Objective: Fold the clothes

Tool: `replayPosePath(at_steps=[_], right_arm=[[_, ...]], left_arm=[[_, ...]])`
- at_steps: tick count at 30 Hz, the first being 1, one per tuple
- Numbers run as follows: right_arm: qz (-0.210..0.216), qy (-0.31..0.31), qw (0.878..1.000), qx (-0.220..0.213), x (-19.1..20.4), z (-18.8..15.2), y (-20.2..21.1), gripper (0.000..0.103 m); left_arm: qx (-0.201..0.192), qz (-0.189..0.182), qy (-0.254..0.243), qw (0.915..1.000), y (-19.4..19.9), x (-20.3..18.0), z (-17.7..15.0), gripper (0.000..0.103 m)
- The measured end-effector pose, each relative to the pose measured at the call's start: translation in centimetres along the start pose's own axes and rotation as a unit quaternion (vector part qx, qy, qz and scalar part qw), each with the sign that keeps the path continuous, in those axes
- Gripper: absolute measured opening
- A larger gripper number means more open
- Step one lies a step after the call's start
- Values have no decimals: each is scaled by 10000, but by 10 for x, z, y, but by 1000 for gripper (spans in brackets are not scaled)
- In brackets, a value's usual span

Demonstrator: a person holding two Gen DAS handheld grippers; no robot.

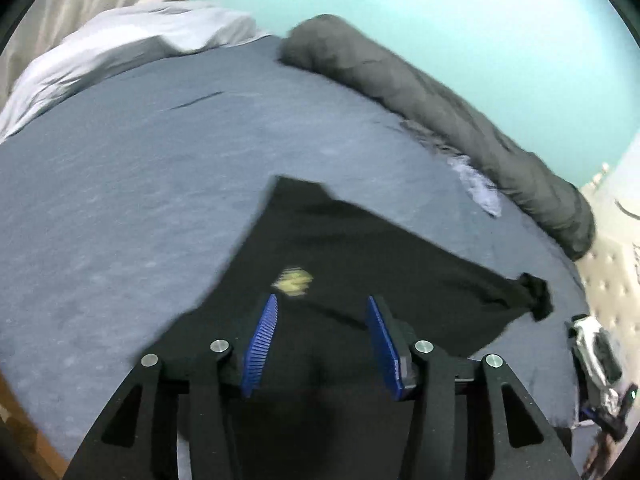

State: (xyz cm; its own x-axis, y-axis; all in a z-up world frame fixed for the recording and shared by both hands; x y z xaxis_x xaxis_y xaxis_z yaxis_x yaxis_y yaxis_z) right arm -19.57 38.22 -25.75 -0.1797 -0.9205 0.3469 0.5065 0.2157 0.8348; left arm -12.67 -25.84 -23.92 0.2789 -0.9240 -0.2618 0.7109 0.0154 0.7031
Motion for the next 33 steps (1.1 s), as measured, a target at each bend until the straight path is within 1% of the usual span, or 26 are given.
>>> replayPosePath(at_steps=[2, 5, 8, 11, 13, 14, 16, 19, 22, 26, 29, 30, 31, 32, 33], right_arm=[[-14, 57, 10000, 36, 13, 15, -12, 56], [-47, 112, 9999, 65, 30, 37, -36, 59], [-80, 240, 9997, 63, 45, 55, -57, 61], [-254, 516, 9983, -35, 60, 73, -80, 61], [-396, 701, 9965, -219, 68, 87, -91, 61], [-419, 763, 9958, -300, 73, 94, -97, 61], [-352, 832, 9951, -394, 81, 106, -109, 61], [-403, 966, 9936, -419, 93, 121, -129, 61], [-540, 1064, 9922, -366, 99, 133, -151, 61], [-650, 1123, 9907, -411, 104, 146, -174, 61], [-688, 1020, 9919, -315, 105, 153, -193, 61], [-682, 990, 9923, -297, 105, 154, -197, 56], [-662, 960, 9928, -283, 105, 156, -202, 42], [-641, 929, 9932, -269, 106, 157, -206, 32], [-612, 921, 9934, -312, 106, 160, -203, 13]], left_arm=[[-3, -233, -14, 9997, -14, -29, -5, 55], [68, -534, -92, 9985, -41, -65, -23, 55], [201, -660, -163, 9975, -70, -88, -46, 55], [341, -645, -313, 9968, -96, -103, -63, 55], [421, -579, -508, 9961, -112, -109, -68, 55], [427, -554, -575, 9959, -117, -111, -69, 55], [302, -505, -582, 9966, -120, -112, -66, 55], [89, -484, -576, 9971, -123, -115, -59, 55], [-69, -337, -733, 9967, -128, -119, -56, 55], [-11, -363, -708, 9968, -138, -120, -58, 55], [28, -371, -716, 9967, -143, -122, -60, 55], [29, -362, -741, 9966, -143, -123, -60, 55], [30, -352, -766, 9964, -144, -124, -61, 55], [30, -342, -792, 9963, -144, -124, -61, 55], [29, -337, -825, 9960, -145, -126, -62, 55]])
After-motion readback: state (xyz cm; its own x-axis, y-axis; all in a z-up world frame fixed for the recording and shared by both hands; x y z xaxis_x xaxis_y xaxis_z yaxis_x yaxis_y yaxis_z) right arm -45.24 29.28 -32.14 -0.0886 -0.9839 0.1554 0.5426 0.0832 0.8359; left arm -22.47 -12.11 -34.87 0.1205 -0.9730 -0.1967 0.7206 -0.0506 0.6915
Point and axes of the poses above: each gripper's, at about its wrist camera, not at the fingertips, and y roughly against the way its jaws point, x to its left, z to its top, the point moved 6 cm from there along -y, roughly the way its jaws point, and after that the axes turned 9 degrees about -y, right-handed, at the moved point
